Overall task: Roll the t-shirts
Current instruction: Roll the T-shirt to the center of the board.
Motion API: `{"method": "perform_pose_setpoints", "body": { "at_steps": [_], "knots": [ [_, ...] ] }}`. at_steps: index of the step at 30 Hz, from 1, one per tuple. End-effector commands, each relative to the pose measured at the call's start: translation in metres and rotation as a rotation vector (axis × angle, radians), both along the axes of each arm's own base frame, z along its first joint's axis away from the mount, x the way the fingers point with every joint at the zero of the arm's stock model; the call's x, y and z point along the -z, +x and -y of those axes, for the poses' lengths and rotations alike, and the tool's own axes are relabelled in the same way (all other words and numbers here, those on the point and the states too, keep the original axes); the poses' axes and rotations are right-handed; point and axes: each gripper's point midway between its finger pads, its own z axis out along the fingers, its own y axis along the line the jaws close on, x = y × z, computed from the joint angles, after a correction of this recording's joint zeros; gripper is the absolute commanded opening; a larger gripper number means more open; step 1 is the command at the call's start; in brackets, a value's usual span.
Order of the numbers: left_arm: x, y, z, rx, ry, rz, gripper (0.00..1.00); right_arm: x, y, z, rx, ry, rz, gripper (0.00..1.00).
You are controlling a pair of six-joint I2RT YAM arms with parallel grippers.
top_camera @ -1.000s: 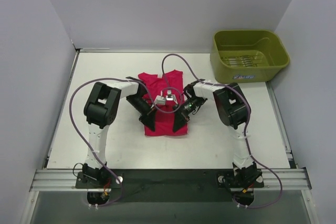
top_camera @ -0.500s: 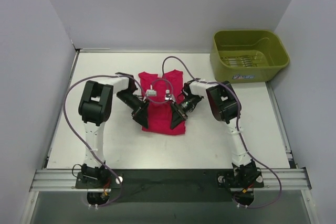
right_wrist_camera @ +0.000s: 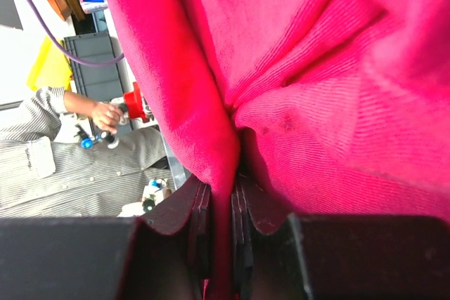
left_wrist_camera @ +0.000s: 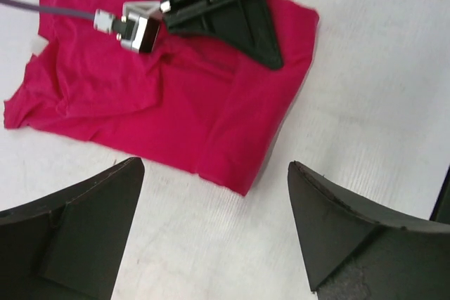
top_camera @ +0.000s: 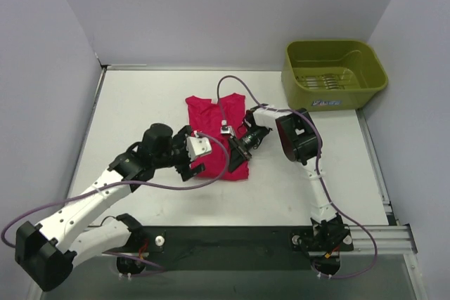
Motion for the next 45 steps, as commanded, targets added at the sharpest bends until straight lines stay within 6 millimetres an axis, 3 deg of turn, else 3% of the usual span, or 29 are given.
{"method": "perform_pose_setpoints", "body": {
  "at_steps": [1, 3, 4, 5, 7, 8, 11, 16, 17, 19, 21, 30, 41, 45],
  "knots": [
    [0.003, 0.024, 0.016, -0.140, -0.095, 0.101, 0.97, 0.009, 0.002, 0.005, -0.036, -0.053, 0.035, 0.05],
    [0.008, 0.021, 0.013, -0.055, -0.005, 0.297, 0.97, 0.010, 0.002, 0.006, -0.035, -0.056, 0.034, 0.05],
    [0.047, 0.012, 0.002, -0.029, 0.092, 0.338, 0.97, 0.010, 0.002, 0.005, -0.033, -0.057, 0.029, 0.05],
    [0.021, 0.019, 0.008, -0.011, 0.062, 0.538, 0.97, 0.012, 0.002, 0.005, -0.031, -0.061, 0.022, 0.04],
    [0.033, 0.011, 0.009, 0.056, 0.059, 0.599, 0.97, 0.012, 0.004, 0.005, -0.023, -0.060, 0.013, 0.05],
    [0.045, -0.001, 0.016, 0.132, 0.055, 0.597, 0.97, 0.013, 0.004, 0.006, -0.019, -0.062, 0.004, 0.05],
    [0.069, -0.007, 0.022, 0.154, 0.106, 0.589, 0.97, 0.016, 0.007, 0.007, 0.001, -0.065, -0.019, 0.05],
    [0.077, -0.011, 0.040, 0.185, 0.127, 0.693, 0.97, 0.018, 0.006, 0.008, 0.033, -0.081, -0.079, 0.05],
    [0.091, -0.012, 0.040, 0.201, 0.162, 0.677, 0.97, 0.018, 0.006, 0.009, 0.038, -0.083, -0.088, 0.05],
    [0.093, -0.010, 0.041, 0.199, 0.180, 0.709, 0.97, 0.017, 0.004, 0.009, 0.045, -0.082, -0.107, 0.05],
    [0.106, -0.008, 0.037, 0.206, 0.227, 0.711, 0.98, 0.017, 0.003, 0.009, 0.045, -0.078, -0.110, 0.05],
    [0.120, 0.001, 0.030, 0.202, 0.327, 0.745, 0.97, 0.020, 0.003, 0.007, 0.041, -0.085, -0.127, 0.05],
    [0.159, 0.014, 0.030, 0.231, 0.442, 0.738, 0.89, 0.020, 0.002, 0.007, 0.035, -0.085, -0.150, 0.05],
    [0.174, 0.023, 0.026, 0.233, 0.495, 0.687, 0.77, 0.020, 0.002, 0.007, 0.035, -0.083, -0.153, 0.05]
  ]
}}
